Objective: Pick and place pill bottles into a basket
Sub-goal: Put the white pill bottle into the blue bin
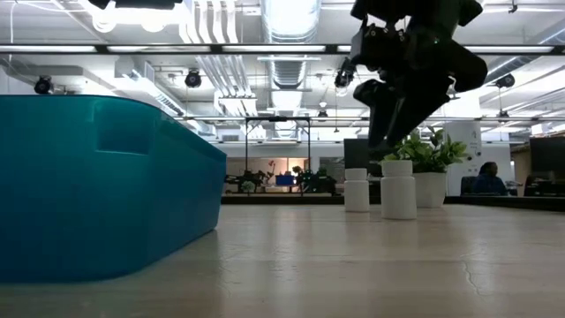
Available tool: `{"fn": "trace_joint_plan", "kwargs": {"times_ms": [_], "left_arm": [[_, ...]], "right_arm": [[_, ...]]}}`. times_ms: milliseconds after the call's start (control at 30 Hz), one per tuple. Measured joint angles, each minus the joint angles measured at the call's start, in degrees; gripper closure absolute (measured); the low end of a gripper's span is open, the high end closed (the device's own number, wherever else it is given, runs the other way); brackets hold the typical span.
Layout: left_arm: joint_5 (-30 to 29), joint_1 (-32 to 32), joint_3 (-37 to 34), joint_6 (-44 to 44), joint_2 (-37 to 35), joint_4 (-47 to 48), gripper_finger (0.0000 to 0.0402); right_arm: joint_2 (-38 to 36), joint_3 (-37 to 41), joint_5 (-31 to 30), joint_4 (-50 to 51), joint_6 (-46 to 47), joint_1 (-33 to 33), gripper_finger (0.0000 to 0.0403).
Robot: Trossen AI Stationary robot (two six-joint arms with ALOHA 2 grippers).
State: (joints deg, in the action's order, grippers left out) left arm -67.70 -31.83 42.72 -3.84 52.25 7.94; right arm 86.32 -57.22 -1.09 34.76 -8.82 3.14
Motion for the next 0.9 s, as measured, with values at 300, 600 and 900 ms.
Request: {"fn": "trace_joint_plan", "kwargs": {"times_ms": [300,600,900], "left_arm": [[0.0,0.0,0.0,0.0,0.0,0.0,0.0187],[0.0,0.0,0.0,0.0,0.0,0.0,0.0187],[0.0,0.0,0.0,0.0,0.0,0.0,0.0187]], "right_arm": [[0.0,1.5,2.2,-0.7,-0.1,-0.6,0.0202],[0.0,3.6,2.1,-2.5,-0.1,-1.4,0.0202],[0.0,3.9,2.4,-3.5,-0.8,-3.4,0.0202]]}}
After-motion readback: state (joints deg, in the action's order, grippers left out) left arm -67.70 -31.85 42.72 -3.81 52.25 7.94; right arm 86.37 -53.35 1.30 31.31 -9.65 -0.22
